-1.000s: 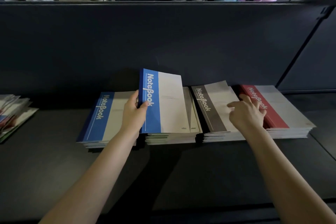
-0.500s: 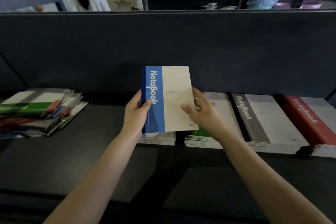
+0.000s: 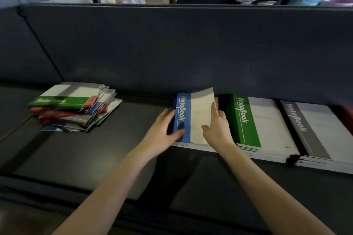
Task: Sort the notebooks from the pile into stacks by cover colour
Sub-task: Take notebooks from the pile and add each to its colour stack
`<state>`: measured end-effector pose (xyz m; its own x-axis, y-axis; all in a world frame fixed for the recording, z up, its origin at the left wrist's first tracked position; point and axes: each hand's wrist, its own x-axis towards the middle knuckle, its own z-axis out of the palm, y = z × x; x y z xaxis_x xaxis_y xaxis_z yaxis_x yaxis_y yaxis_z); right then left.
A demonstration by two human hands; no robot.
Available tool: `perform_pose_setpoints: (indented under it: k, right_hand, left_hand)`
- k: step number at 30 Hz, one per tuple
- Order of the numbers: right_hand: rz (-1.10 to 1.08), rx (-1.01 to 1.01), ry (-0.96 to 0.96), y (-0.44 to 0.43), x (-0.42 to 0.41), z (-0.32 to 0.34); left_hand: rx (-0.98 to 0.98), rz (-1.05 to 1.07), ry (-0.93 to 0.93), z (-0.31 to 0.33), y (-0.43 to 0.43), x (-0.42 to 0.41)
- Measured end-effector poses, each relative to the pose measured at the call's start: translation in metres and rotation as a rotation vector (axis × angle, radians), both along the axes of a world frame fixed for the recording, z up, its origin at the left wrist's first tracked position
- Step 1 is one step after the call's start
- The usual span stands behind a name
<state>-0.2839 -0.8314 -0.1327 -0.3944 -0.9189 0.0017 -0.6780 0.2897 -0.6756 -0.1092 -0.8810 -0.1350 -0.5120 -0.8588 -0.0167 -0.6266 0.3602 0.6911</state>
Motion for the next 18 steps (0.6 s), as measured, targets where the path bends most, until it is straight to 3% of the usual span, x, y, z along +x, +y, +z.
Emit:
perform_pose_setpoints:
  k: [5, 9, 18]
  right_hand:
    - [-0.024, 0.128, 0.092, -0.003, 0.007, -0.011]
    - [-0.07, 0.15, 0.165, -0.001, 0.01, -0.019]
    - [-0.078, 0.199, 0.13, -0.005, 0.003, -0.01]
  left_hand:
    - [0.02, -0.056, -0.213, -0.015, 0.002, -0.015]
    - [0.004, -0.076, -0.142, -0.016, -0.003, -0.017]
    - [-0.066, -0.106, -0.051, -0.027, -0.007, -0.015]
